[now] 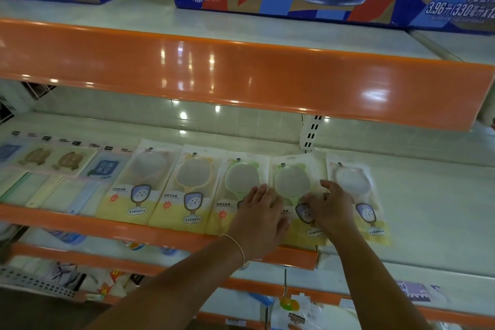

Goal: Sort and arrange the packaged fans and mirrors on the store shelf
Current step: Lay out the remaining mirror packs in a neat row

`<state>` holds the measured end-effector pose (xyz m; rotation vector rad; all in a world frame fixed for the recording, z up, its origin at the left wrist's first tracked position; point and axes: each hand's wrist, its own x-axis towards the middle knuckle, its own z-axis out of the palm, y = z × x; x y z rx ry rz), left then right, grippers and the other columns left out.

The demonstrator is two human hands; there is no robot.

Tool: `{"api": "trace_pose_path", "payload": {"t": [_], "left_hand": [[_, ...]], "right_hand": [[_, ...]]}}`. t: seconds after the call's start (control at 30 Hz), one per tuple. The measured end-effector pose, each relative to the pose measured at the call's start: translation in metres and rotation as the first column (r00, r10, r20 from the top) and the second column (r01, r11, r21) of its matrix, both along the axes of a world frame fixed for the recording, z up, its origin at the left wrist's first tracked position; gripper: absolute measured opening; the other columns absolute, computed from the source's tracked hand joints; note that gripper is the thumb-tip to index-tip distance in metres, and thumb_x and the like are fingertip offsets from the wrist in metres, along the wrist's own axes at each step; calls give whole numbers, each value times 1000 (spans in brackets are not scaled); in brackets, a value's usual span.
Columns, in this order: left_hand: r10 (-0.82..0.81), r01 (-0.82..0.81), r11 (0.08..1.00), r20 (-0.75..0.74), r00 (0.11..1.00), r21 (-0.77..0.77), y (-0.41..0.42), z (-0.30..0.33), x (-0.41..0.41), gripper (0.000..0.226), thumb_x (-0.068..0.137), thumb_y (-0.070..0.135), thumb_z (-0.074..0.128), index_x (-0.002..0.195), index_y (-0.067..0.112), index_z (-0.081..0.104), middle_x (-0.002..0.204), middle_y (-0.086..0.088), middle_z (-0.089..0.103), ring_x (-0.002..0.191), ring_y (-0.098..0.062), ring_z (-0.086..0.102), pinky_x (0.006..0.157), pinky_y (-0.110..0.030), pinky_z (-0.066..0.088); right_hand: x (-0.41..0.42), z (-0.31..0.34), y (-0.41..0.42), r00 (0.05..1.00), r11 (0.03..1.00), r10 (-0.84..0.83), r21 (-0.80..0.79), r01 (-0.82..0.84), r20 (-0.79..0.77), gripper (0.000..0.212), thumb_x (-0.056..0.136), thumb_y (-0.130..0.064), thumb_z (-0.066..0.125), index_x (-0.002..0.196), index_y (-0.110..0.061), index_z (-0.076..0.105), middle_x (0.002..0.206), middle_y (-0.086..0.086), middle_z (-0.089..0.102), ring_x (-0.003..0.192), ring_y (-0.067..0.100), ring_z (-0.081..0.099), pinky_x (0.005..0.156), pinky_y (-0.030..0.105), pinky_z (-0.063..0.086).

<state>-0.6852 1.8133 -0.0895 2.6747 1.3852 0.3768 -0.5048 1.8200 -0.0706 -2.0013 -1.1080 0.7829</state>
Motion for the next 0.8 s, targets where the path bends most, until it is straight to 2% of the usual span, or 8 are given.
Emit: {"api": "trace_pose_path", "payload": {"t": [0.1,0.13,0.2,0.3,0.4,0.5,0.63,0.8], "left_hand": [[-37,37,999,-18,999,7,0,-6,1,54,94,41,33,132,7,50,140,-17,48,140,-34,31,120,-45,16],[-42,42,999,-29,999,6,-1,-9,1,55,92,41,31,132,7,50,140,-16,48,140,-34,32,119,-46,17],[-41,41,999,-38,998,15,-2,-12,1,56,91,41,31,130,7,53,138,-16,50,138,-35,35,119,-45,18],[-30,32,998,-25,999,61,-4,-16,-1,50,89,39,38,121,8,61,129,-15,57,132,-34,44,117,-45,24],[-26,29,992,-23,999,124,-6,-18,-1,45,88,37,44,115,8,65,125,-15,61,130,-34,47,115,-46,26],[-20,25,988,-32,999,155,-7,-19,-2,45,88,37,45,115,7,65,126,-16,60,130,-34,47,115,-48,27],[5,-3,987,-10,1000,163,-8,-18,-3,44,89,39,45,115,9,64,127,-15,59,132,-34,45,117,-46,23],[-2,-5,992,49,999,127,-6,-16,-6,50,89,43,43,122,10,59,133,-14,55,137,-33,38,119,-42,15]], "right_hand": [[-2,1,-3,991,999,30,-20,-27,131,57,85,-27,68,137,-15,47,115,11,62,101,26,62,82,39,56],[-3,1,-3,984,999,48,-27,-44,173,51,86,-27,67,133,-13,52,115,11,63,100,26,62,80,37,55],[-6,-1,-5,964,995,97,-34,-91,249,29,85,-26,64,110,-11,63,97,8,65,84,23,61,65,27,47],[-9,-13,-5,926,992,125,-27,-124,355,13,81,-28,61,81,-15,62,81,7,64,64,16,54,48,19,29],[-11,-19,-8,915,991,130,-12,-136,382,13,86,-21,55,88,-11,63,86,11,60,65,16,50,48,17,26],[-14,-16,-10,913,990,131,-6,-140,386,16,89,-14,54,101,-9,64,94,10,56,72,18,48,54,20,30],[-13,-16,-12,910,988,144,-7,-153,388,26,90,-11,54,114,-7,63,107,14,55,81,19,47,72,25,36],[-12,-20,-14,894,987,137,15,-159,428,24,91,-10,55,113,-6,63,108,14,55,82,17,44,73,24,34]]}}
